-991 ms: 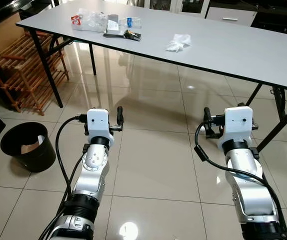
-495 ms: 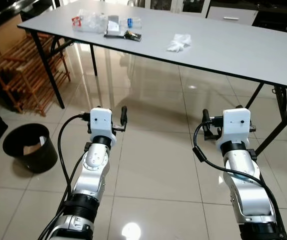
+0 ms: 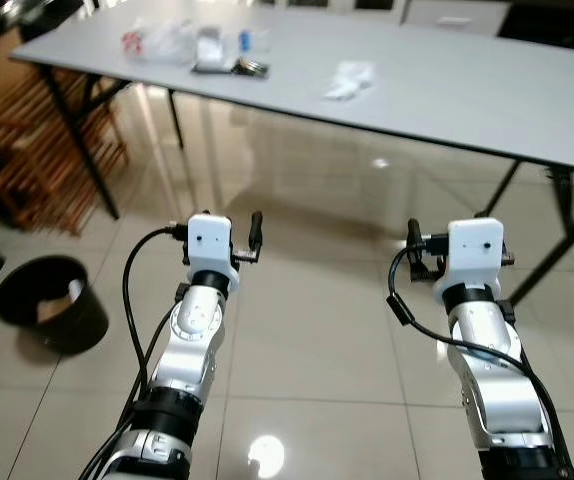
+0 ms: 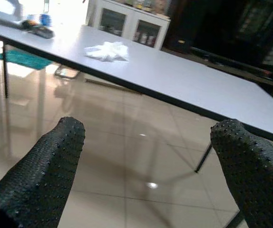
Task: Picking trash to rubbish bin
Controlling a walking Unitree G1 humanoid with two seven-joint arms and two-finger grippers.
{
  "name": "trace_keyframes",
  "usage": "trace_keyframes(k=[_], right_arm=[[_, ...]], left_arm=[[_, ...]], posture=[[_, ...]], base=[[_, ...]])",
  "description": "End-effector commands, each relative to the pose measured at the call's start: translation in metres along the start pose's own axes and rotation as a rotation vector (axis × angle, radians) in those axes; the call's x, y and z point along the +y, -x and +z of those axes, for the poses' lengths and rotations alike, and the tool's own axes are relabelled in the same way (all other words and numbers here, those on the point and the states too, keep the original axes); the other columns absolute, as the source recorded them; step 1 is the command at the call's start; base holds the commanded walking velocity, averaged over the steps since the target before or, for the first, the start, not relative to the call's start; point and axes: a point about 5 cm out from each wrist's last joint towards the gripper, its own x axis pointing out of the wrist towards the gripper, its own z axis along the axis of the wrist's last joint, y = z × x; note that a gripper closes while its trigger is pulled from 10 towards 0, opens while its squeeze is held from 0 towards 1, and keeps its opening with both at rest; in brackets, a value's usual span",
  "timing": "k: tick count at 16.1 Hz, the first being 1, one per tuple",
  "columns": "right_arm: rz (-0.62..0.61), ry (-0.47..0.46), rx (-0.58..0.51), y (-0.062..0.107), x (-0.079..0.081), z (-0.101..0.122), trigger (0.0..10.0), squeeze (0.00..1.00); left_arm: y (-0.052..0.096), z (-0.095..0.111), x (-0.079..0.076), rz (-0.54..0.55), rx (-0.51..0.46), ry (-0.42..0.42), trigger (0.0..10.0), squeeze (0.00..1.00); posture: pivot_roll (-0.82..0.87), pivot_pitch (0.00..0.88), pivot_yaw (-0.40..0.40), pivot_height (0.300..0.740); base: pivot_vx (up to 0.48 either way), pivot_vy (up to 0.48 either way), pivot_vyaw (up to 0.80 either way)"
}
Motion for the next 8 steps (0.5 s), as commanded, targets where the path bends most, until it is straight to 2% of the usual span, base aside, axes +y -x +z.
trace_keyframes(k=[1,8], right_arm=[[-0.003,0.005,0.001,0.0009,-0.0012,-0.0012,10.0,0.00],[-0.001,0.006,0.001,0.0009,0.0000,-0.0020,10.0,0.00]], left_arm=[[0.0003,0.0005,0.0001,-0.006,0.002,-0.005,10.0,0.00],[0.0001,-0.0001,-0.0001,-0.005,0.006,-0.010,10.0,0.00]], posture=[[-0.06,0.031,-0.002,0.740],[-0.06,0.028,0.000,0.740]], base=[[0.000,0.000,0.00],[0.000,0.000,0.00]])
